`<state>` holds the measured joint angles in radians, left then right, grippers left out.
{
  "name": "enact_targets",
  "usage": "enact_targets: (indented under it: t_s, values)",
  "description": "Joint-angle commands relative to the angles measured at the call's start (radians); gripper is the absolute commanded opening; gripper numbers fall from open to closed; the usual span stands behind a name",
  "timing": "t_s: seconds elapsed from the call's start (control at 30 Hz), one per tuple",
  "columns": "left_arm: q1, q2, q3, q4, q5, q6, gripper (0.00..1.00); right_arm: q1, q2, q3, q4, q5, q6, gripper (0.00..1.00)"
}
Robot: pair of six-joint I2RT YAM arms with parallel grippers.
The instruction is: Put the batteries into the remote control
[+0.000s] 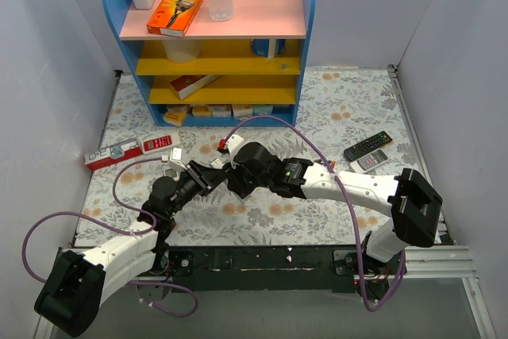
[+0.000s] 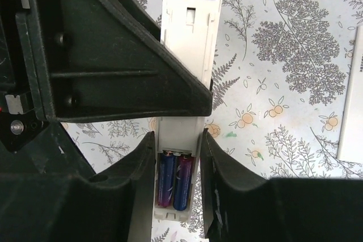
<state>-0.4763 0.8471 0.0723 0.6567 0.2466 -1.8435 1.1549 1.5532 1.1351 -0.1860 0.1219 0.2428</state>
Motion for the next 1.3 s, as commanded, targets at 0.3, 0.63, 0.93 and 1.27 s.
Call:
enact_targets:
  t_s: [0.3,0.63,0.93,1.27]
  values:
    - [-0.002,-0.167,0.207,-0.392,-0.159,0.194,0.93,-0.034,-0.082,-0.069,-0.159,0.071,-0.200,0.01]
    - [-0.002,-0.322,0.448,-0.755,-0.432,0.485,0.98,-0.064,-0.061,-0.192,-0.115,-0.025,-0.372,0.01]
    - [-0.001,-0.408,0.512,-0.778,-0.515,0.717,0.98,-0.066,0.048,-0.166,-0.119,-0.091,-0.537,0.06]
    - [-0.001,-0.401,0.454,-0.746,-0.520,0.785,0.98,-0.081,0.171,-0.080,-0.204,-0.114,-0.557,0.42]
